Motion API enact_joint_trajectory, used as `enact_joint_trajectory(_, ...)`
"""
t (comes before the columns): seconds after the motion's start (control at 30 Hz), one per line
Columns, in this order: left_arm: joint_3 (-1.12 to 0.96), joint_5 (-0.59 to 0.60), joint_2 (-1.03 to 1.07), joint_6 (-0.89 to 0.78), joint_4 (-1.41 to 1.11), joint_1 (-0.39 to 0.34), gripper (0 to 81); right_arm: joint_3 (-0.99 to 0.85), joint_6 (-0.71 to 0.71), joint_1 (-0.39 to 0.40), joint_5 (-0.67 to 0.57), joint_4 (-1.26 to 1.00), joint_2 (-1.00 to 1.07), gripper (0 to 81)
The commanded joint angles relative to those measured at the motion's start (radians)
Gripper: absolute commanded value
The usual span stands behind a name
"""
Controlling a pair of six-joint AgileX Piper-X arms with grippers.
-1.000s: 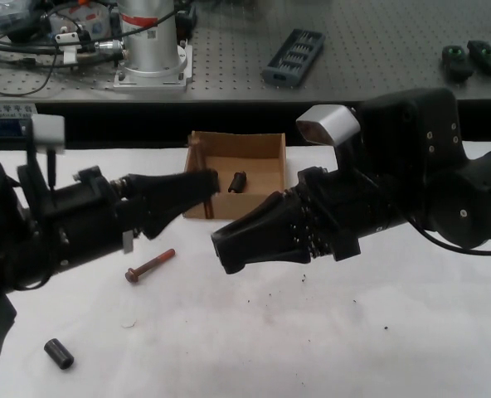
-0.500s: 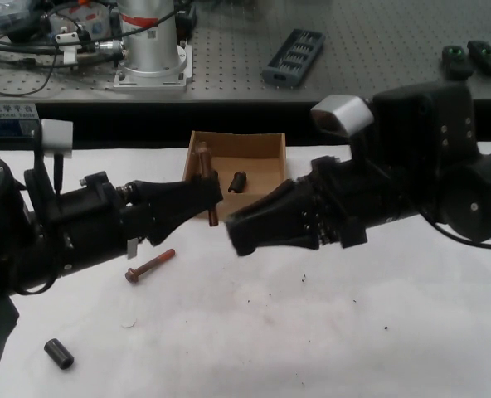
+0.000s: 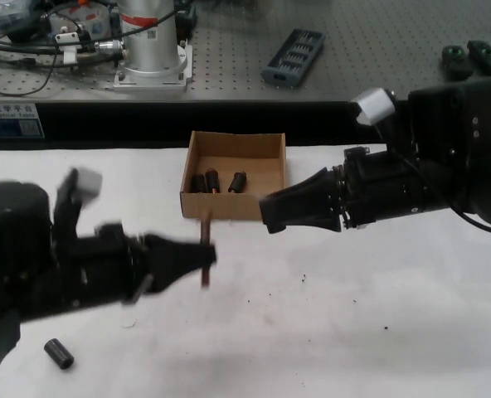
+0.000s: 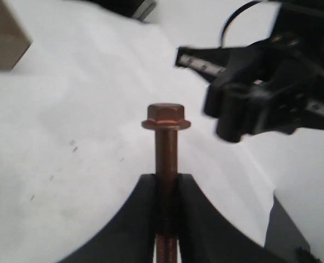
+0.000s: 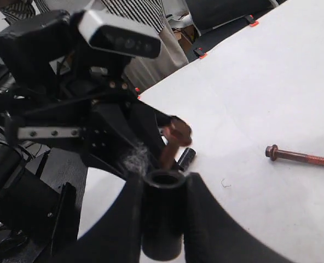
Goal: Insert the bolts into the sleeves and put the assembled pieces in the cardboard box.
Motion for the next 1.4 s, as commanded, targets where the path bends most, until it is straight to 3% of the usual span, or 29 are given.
enact_joint_trajectory(0.0,-0.006,-0.064,-0.005,0.051,0.129,-0.003,0.6,-0.007,0.002,-0.006,-0.001,0.01,-0.008,4.4)
enact_joint_trajectory(0.17,-0.048,-0.206,-0.005,0.07,0.354,-0.003,0.6,-0.007,0.002,-0.006,0.007,0.026,-0.008,4.4)
enact_joint_trajectory(0.37,-0.147,-0.372,-0.005,0.27,0.786,-0.003,0.6,-0.007,0.002,-0.006,0.047,0.026,-0.008,4.4)
enact_joint_trajectory(0.53,-0.239,-0.487,-0.005,0.322,0.943,-0.003,0.6,-0.007,0.002,-0.006,0.07,0.026,-0.008,4.4)
enact_joint_trajectory(0.8,-0.265,-0.487,-0.005,0.385,1.021,-0.003,0.7,-0.007,0.002,-0.006,0.07,0.026,-0.008,4.4)
enact_joint_trajectory(0.93,-0.265,-0.447,-0.005,0.399,1.047,-0.003,13.3,-0.007,0.002,-0.006,0.07,0.026,-0.008,4.4)
enact_joint_trajectory(1.1,-0.265,-0.457,-0.005,0.385,1.05,-0.003,34.7,-0.007,0.002,-0.006,0.07,0.026,-0.008,4.4)
enact_joint_trajectory(1.37,-0.265,-0.476,0.039,0.357,1.06,-0.003,35.6,-0.007,0.002,-0.006,0.07,0.026,-0.008,4.4)
